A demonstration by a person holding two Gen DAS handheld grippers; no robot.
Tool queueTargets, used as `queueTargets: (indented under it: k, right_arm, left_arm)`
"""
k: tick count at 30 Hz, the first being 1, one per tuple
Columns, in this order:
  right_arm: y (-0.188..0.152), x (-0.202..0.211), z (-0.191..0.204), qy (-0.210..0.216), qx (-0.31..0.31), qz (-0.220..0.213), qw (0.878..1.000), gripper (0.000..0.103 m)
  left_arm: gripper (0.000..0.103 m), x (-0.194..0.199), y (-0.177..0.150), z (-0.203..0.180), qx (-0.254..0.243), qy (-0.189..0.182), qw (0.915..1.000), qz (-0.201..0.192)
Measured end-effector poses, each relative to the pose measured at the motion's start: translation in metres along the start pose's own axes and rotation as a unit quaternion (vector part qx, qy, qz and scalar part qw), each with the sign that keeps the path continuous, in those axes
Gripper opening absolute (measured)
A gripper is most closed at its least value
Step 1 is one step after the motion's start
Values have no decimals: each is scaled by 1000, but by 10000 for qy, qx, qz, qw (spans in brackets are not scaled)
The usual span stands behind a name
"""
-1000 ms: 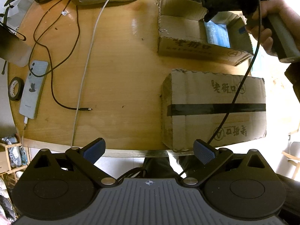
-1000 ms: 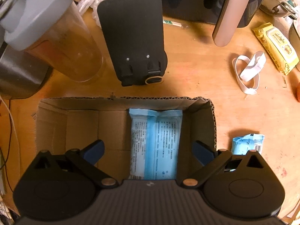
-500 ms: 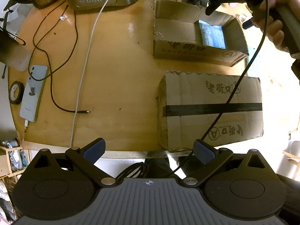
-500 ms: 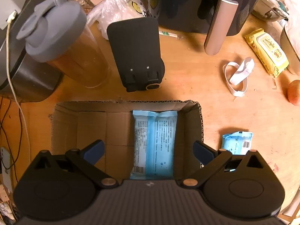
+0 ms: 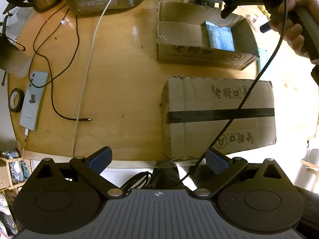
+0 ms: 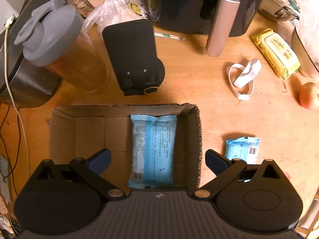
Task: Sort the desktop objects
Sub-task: 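Lift the open right gripper up out of the box, then move the open right gripper over the smaller blue packet on the table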
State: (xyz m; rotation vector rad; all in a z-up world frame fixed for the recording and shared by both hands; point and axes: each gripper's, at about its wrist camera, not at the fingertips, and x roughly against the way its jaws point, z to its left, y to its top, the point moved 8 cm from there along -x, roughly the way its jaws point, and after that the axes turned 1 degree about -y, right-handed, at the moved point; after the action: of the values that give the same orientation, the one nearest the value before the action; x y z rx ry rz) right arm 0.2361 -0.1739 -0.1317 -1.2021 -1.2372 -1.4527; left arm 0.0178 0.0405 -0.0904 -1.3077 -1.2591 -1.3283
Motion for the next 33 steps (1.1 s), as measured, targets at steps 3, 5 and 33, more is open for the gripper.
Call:
queueTargets:
  k: [3, 5, 33]
  right_arm:
    - [-1, 1, -7, -19, -32, -17, 10000, 103]
    - [-1, 2, -12, -31, -46, -26, 10000, 103]
    - [-6, 4, -81, -147, -154, -62, 9998, 103]
  left_arm:
    - [103, 0, -1, -4, -16, -5, 10000, -4]
    - [103, 1, -2, -7, -22, -7, 10000, -5]
    - [103, 0, -4, -55, -178, -37, 9998, 8]
